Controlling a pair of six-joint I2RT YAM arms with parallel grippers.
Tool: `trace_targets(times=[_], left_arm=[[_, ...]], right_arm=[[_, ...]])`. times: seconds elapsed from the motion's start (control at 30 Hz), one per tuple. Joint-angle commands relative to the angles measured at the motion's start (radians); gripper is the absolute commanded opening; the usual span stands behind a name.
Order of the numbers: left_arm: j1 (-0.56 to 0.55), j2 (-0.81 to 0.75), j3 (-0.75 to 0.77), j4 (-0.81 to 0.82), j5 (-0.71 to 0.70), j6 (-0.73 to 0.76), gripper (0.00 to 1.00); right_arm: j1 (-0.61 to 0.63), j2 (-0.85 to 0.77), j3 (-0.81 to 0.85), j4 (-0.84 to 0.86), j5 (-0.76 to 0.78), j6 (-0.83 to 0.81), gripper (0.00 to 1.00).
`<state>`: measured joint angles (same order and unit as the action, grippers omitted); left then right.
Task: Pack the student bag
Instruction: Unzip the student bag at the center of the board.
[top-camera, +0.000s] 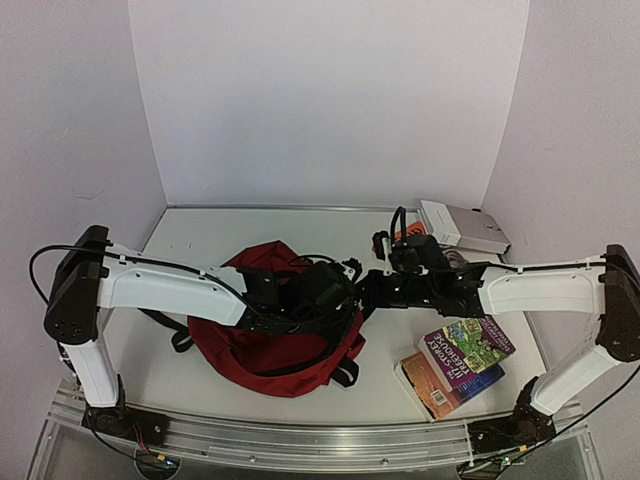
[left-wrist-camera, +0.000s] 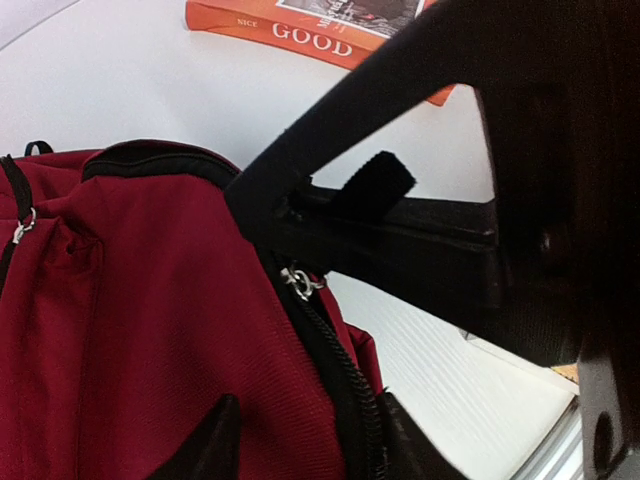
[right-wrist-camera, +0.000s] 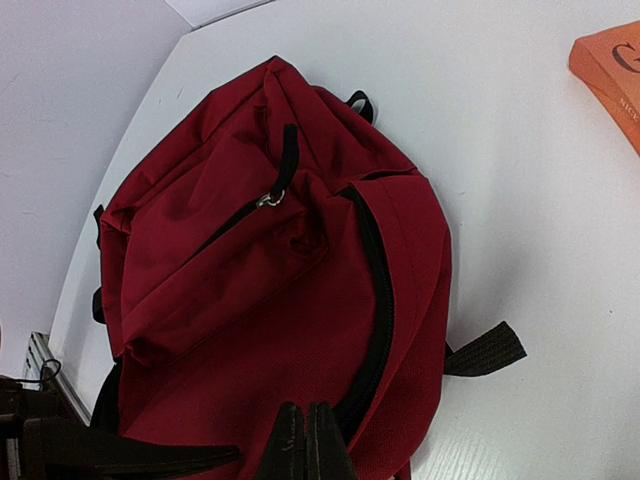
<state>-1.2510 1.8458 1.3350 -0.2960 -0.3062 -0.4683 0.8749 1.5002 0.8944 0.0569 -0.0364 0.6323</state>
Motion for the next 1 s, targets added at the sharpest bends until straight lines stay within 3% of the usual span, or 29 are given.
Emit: trace_targets(times=[0.0,0.2,0.47,0.7,0.97], left_arm=[[-0.001,-0.017,0.000,0.009,-0.049,-0.022,0.31],[-0.001,-0.035,-0.041,0.029,-0.018,-0.033,0.01],[-0.001,-0.197,-0.195,0.122,0.083,-0.009,0.00],[0.001,-0.285,-0.255,0.093,0.263,0.053,0.00],[0.001,-0.359,-0.256,0.110,0.315,0.061,0.00]], right_arm=[[-0.005,-0.002,0.031,0.031,0.036,0.004,0.00],[-0.005,-0.006,0.035,0.031,0.036,0.001,0.00],[-0.027,0.006,0.059,0.014,0.084,-0.035,0.00],[-0.079,0.057,0.115,0.009,0.017,-0.076,0.00],[-0.127,0.205,0.209,0.015,-0.083,-0.135,0.00]])
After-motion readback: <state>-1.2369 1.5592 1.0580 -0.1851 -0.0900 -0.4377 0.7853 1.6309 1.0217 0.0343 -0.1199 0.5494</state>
